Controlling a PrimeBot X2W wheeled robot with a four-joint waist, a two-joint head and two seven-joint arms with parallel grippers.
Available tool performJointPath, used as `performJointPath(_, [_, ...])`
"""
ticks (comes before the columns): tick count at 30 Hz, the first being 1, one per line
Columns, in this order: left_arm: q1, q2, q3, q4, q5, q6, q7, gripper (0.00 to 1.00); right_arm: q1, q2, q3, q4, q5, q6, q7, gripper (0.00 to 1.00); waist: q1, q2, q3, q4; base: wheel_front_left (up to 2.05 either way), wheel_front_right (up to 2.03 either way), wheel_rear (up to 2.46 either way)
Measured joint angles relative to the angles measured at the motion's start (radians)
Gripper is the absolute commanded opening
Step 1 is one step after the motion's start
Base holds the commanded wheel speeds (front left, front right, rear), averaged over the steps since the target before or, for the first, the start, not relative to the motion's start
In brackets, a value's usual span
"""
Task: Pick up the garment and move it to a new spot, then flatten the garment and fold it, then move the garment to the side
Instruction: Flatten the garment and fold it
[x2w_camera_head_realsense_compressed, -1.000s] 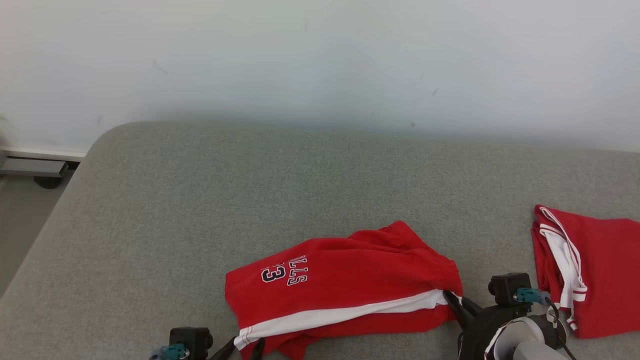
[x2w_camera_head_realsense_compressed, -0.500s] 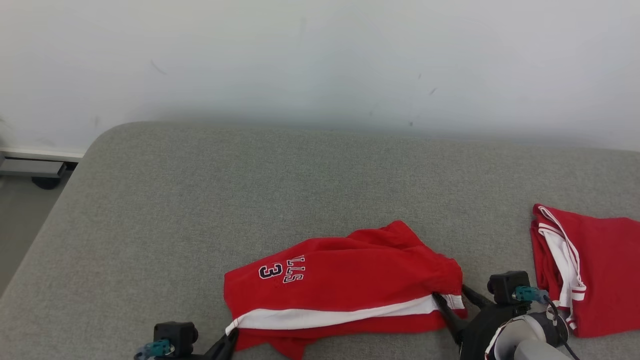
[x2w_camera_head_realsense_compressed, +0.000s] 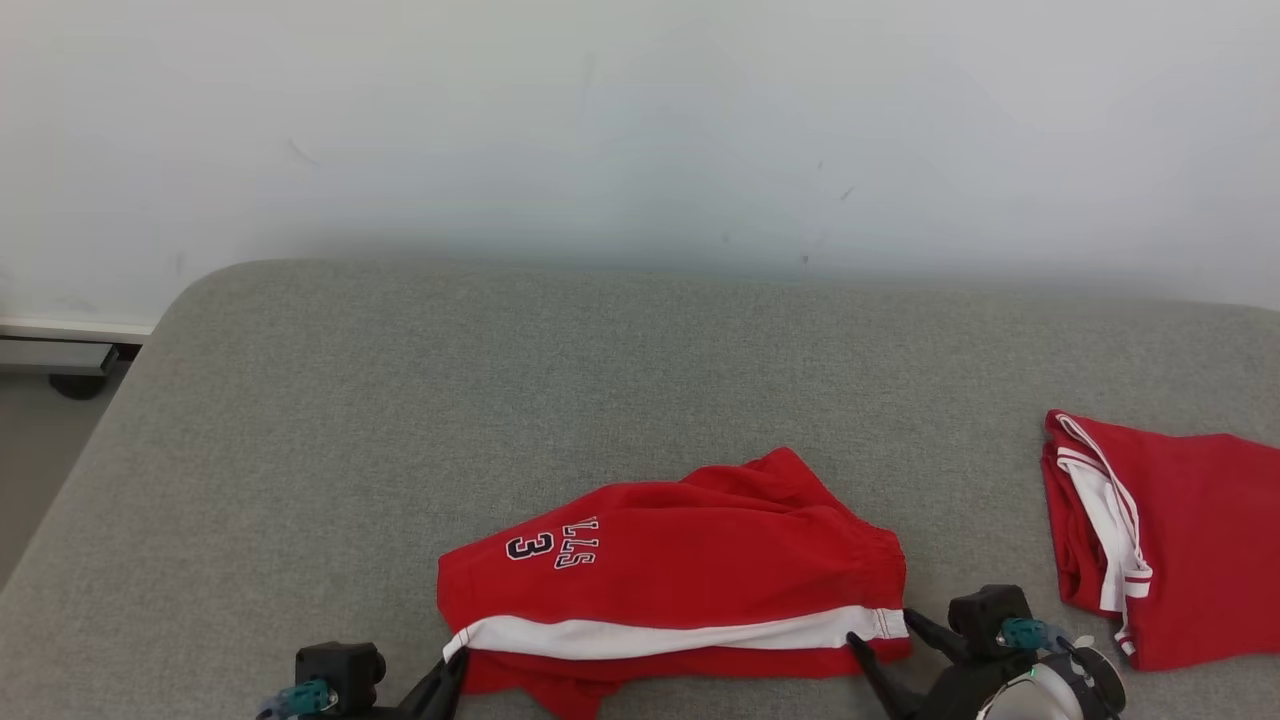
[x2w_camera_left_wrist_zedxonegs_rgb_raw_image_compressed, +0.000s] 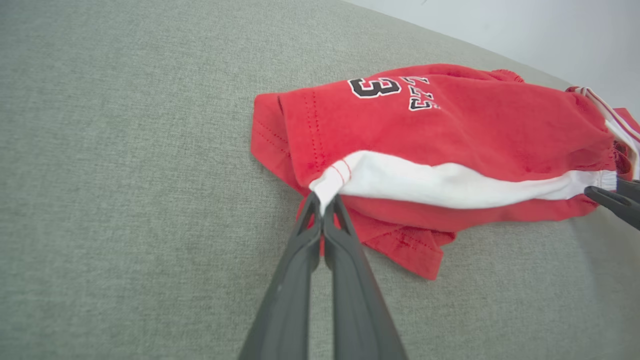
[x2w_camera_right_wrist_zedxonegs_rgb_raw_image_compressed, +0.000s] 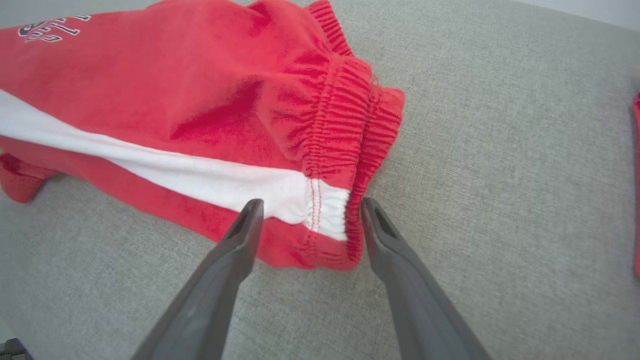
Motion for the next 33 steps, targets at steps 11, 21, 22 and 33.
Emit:
performJointPath(11, [0.001,-0.002,-0.001,-0.001,0.015,0.0,0.0,0.0,0.009,-0.061,0.002,-0.108,-0.029,-0.055,0.017,1.0,0.0,0.0,-0.008,-0.006,0.0,0.0,0.0])
performJointPath(21, [0.001,-0.009,0.001,-0.004,0.031,0.001,0.001,0.0,0.021,-0.069,-0.001,-0.156,-0.023,-0.073,0.071,1.0,0.0,0.0,-0.006,-0.002,0.0,0.0,0.0])
performJointPath(22, [0.001,-0.009,0.001,-0.005,0.032,0.001,0.001,0.0,0.02,-0.069,-0.002,-0.158,-0.023,-0.073,0.075,1.0,0.0,0.0,-0.006,-0.001,0.0,0.0,0.0])
performJointPath(33, [0.002,-0.008,0.006,-0.007,0.034,0.001,0.002,0.0,0.022,-0.08,0.0,-0.184,-0.007,-0.089,0.142,0.04,0.0,-0.0001,0.0,0.011,0.0,0.0,0.0])
